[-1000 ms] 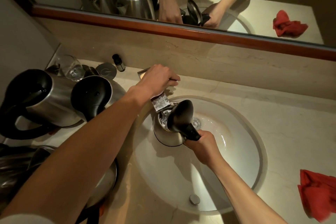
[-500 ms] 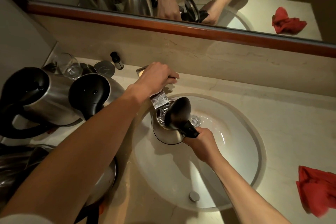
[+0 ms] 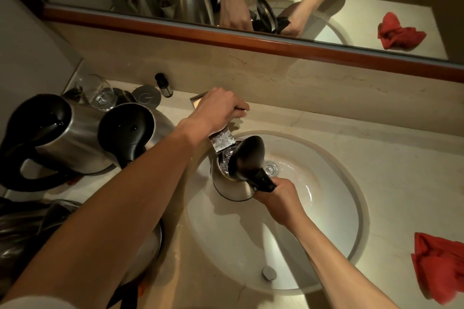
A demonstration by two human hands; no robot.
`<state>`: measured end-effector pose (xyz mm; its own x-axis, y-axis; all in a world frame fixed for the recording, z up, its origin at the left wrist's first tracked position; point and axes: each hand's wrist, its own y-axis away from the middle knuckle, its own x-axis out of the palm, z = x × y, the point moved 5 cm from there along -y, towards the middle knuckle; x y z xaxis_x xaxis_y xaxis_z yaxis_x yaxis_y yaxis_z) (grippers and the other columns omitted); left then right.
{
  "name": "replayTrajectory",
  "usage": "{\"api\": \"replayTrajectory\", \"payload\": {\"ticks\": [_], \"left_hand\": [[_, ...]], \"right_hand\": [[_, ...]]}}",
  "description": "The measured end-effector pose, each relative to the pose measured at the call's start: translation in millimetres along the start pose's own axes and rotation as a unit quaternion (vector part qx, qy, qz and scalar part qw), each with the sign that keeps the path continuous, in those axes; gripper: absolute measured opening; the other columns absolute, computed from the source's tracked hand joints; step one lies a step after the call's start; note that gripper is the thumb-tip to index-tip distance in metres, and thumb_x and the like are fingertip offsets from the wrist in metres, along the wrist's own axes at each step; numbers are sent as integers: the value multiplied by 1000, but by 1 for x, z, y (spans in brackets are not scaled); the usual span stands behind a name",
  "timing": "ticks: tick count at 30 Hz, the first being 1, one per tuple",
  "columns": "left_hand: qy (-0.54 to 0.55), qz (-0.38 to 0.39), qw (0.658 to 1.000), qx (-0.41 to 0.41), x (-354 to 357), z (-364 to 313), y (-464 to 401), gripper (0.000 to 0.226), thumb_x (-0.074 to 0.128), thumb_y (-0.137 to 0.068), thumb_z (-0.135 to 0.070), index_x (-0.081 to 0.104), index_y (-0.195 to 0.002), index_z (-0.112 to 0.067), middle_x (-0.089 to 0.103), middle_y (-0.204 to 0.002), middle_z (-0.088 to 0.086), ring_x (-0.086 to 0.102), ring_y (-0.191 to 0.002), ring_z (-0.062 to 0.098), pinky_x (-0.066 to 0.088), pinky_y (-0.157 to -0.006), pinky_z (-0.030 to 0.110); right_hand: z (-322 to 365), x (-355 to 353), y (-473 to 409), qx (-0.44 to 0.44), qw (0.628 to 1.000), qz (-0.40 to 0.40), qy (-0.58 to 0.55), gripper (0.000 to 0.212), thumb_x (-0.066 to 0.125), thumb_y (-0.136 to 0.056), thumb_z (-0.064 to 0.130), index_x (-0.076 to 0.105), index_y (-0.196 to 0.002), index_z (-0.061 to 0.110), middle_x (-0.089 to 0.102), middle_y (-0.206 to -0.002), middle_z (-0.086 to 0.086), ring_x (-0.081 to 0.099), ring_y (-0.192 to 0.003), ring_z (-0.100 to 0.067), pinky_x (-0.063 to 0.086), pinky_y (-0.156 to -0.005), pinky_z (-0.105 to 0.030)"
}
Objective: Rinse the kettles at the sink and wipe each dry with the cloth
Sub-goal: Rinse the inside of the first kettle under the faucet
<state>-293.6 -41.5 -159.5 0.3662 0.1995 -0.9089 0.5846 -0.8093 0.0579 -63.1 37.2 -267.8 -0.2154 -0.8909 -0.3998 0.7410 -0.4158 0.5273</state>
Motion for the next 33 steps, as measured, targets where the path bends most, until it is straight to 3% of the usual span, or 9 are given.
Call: {"api": "replayTrajectory", "payload": {"ticks": [21,24,28,33], "left_hand": [[-12,0,1000,9,2,1,0,24,63,-95,-35,76,-103,-17,76,-100,5,68,-96,29,49,-86,39],[-9,-1,1000,6,1,2,0,24,63,-95,-35,76,-102,-16,76,-99,6,68,-94,29,50,-86,39],[-13,0,1000,7,1,2,0,25,63,-95,-36,75,-98,-14,76,-97,7,68,-91,30,50,-85,39],[-7,-1,1000,4,2,3,0,25,63,-95,-36,75,-98,-15,76,-96,6,69,-91,29,51,-87,38]], "right_hand": [[2,1,0,8,1000,-2,17,53,73,-77,0,37,-46,24,26,-47,9,19,-53,-11,17,-54,-33],[3,0,2,5,1000,-10,18,45,73,-75,-1,39,-53,20,28,-51,10,22,-57,-14,19,-58,-35],[5,-2,2,-11,1000,-15,19,29,73,-76,0,46,-64,-2,31,-55,7,24,-58,-14,20,-59,-35],[6,-1,3,-29,999,-17,19,26,73,-76,2,49,-67,-2,33,-60,0,27,-61,-18,23,-61,-35]]}}
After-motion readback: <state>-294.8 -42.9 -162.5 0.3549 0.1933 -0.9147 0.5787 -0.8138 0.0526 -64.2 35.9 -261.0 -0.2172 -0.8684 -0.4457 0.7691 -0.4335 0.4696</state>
